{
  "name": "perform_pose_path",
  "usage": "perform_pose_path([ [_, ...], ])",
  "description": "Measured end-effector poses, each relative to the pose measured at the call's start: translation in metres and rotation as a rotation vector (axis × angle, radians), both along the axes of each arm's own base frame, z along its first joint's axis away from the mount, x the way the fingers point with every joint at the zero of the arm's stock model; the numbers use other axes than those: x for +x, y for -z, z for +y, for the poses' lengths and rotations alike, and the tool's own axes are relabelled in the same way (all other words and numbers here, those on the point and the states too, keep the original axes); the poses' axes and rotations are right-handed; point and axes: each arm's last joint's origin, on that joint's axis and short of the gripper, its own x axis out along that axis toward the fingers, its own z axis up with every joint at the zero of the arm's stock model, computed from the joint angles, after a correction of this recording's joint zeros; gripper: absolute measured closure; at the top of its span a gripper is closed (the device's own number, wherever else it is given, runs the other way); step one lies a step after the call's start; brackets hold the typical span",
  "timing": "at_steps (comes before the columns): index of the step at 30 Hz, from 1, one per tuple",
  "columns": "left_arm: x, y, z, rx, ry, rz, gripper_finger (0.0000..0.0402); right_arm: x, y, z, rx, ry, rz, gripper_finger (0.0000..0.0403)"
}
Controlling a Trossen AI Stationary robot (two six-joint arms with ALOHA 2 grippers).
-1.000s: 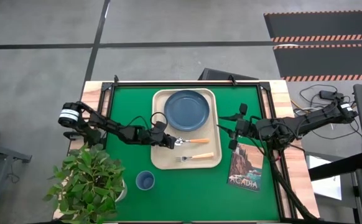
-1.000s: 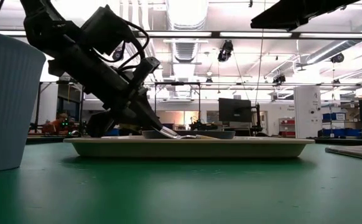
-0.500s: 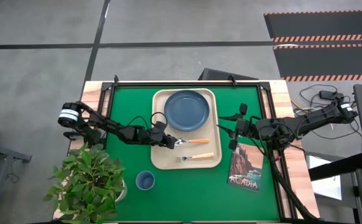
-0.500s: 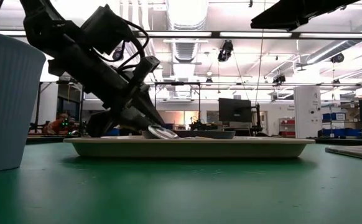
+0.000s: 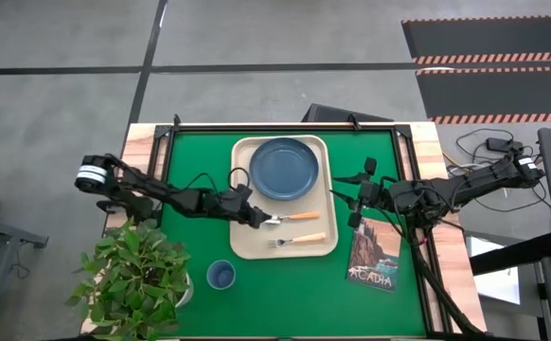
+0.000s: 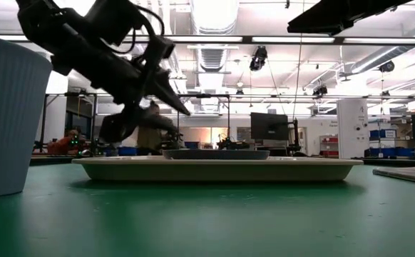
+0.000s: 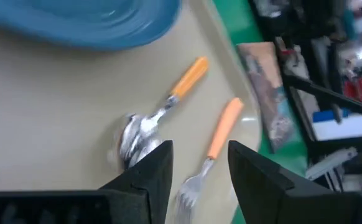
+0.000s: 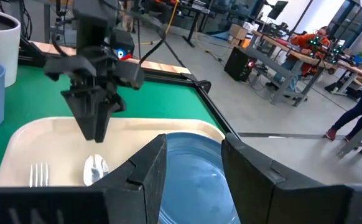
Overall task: Pick and place plate/cup/fork/spoon on tray
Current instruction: Put the blue cup on the white tray to the top left of the orange spoon
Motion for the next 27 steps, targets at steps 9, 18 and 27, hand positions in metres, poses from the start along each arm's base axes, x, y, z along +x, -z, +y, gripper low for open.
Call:
perform_pose_path([
  [9, -0.008, -0.027, 0.001, 0.245, 0.121, -0.09, 0.0265, 0.0, 0.0, 0.0, 0.0, -0.001, 0.002, 0.0262],
  [18, -0.013, -0.043, 0.001, 0.526, 0.238, -0.13, 0.0265, 0.0, 0.003, 0.0, 0.053, 0.0, 0.005, 0.0262],
  [27, -0.02, -0.058, 0.002, 0.769, 0.322, -0.169, 0.0265, 0.005, 0.03, 0.014, 0.475, -0.267, 0.085, 0.0262],
])
